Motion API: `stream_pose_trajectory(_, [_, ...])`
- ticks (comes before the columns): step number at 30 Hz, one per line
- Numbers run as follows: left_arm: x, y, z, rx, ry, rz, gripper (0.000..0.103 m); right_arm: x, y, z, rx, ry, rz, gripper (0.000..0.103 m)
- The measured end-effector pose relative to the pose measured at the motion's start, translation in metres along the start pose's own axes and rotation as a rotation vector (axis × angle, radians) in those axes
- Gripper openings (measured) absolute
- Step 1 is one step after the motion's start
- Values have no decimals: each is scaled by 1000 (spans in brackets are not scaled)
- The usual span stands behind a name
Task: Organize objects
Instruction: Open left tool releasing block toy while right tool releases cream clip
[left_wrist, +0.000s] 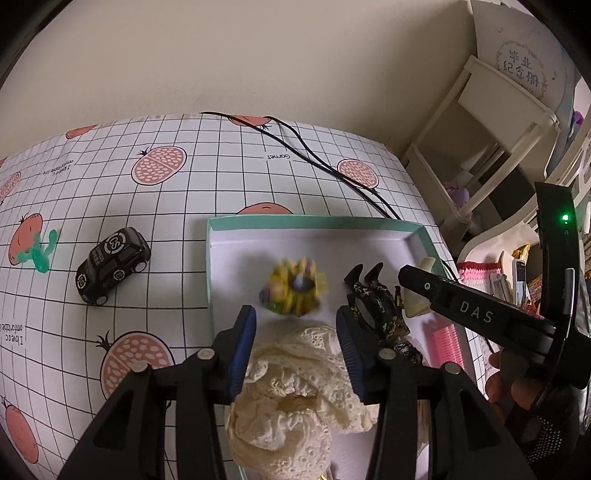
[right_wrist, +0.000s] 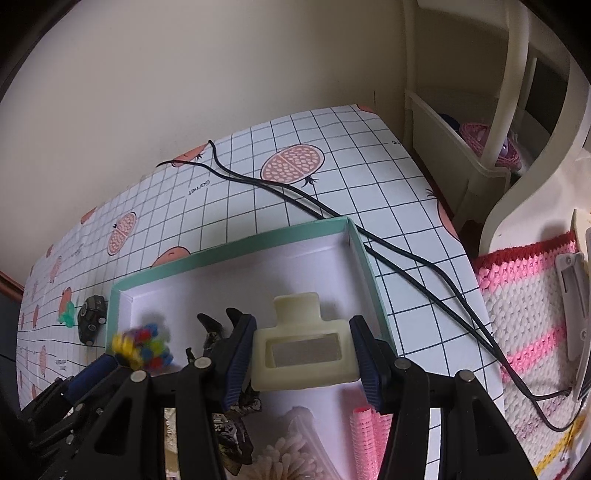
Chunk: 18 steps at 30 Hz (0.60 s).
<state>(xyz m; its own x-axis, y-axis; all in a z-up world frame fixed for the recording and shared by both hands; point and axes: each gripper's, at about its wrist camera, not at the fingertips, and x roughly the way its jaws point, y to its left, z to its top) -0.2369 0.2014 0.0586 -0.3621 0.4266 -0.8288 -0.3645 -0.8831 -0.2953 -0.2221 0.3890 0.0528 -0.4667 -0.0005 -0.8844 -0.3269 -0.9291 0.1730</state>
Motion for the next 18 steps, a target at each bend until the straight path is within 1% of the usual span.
stream_pose_trajectory(2, [0, 0, 0, -2, -1, 1, 47, -1, 0, 1, 0, -1, -2, 59])
stream_pose_trajectory(10, [-9, 4, 6, -29, -24, -4, 47, -9, 2, 6, -12, -19, 0, 60])
stream_pose_trajectory(15, [-21, 9, 11, -47, -61, 7, 56, -23, 9, 12, -31, -52, 12, 60])
stream_pose_trajectory(16, [-23, 9, 11, -49, -64, 10, 57, -26, 10, 13, -36, -59, 15, 61])
stream_pose_trajectory(18, [-26, 12, 13, -59, -72, 18, 63, -33, 15, 15, -50, -73, 19, 64])
